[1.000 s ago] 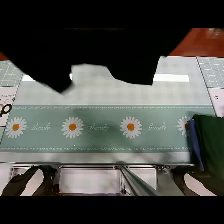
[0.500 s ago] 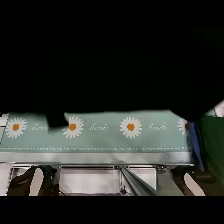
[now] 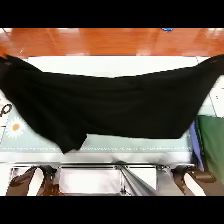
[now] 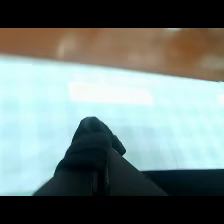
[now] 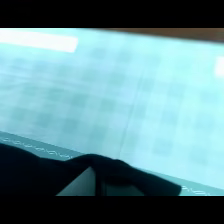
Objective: Fold the shirts.
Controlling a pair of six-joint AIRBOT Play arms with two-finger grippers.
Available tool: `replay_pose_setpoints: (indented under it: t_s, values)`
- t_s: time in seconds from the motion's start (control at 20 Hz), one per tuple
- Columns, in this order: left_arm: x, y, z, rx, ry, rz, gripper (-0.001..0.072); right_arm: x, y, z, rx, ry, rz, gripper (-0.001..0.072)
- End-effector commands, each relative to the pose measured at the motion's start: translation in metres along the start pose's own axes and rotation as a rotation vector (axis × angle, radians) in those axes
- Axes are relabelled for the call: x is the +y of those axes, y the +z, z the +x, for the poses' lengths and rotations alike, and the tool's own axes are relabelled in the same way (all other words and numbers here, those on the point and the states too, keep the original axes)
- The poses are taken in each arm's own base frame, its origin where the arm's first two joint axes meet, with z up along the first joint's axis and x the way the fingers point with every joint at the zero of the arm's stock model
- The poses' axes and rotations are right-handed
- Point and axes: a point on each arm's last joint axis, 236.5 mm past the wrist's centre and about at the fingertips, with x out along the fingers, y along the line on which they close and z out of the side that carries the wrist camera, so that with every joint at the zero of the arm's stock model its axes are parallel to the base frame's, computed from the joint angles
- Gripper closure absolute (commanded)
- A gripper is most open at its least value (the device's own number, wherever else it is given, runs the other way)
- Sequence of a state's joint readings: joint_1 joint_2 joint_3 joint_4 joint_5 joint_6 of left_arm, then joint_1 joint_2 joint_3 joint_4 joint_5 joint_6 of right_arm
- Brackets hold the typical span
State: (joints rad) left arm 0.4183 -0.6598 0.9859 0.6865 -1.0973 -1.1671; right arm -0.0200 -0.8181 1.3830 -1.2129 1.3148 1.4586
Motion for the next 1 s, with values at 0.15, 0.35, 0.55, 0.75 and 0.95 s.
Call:
replay_pose_setpoints:
  t_s: [0.15, 0.35, 0.55, 0.75, 0.95]
  values:
    - [0.114, -0.086, 0.143, 0.24, 0.045, -0.253, 0.0692, -0.062, -0.03, 0.204, 0.139, 0.039, 0.188, 0.0687]
    - [0.125, -0.086, 0.218, 0.293, 0.028, -0.253, 0.069, -0.064, -0.012, 0.29, 0.161, 0.159, 0.336, 0.0684]
    - [0.125, -0.071, 0.237, 0.342, 0.01, -0.282, 0.0197, -0.082, 0.001, 0.318, 0.151, 0.162, 0.43, 0.0297]
    - [0.211, -0.078, 0.147, 0.547, 0.253, -0.374, 0.0198, -0.142, -0.002, 0.247, 0.217, 0.123, 0.474, 0.0298]
    - [0.251, -0.159, 0.064, 0.655, 0.334, -0.648, 0.0199, -0.216, -0.087, 0.164, 0.463, -0.132, 0.537, 0.0298]
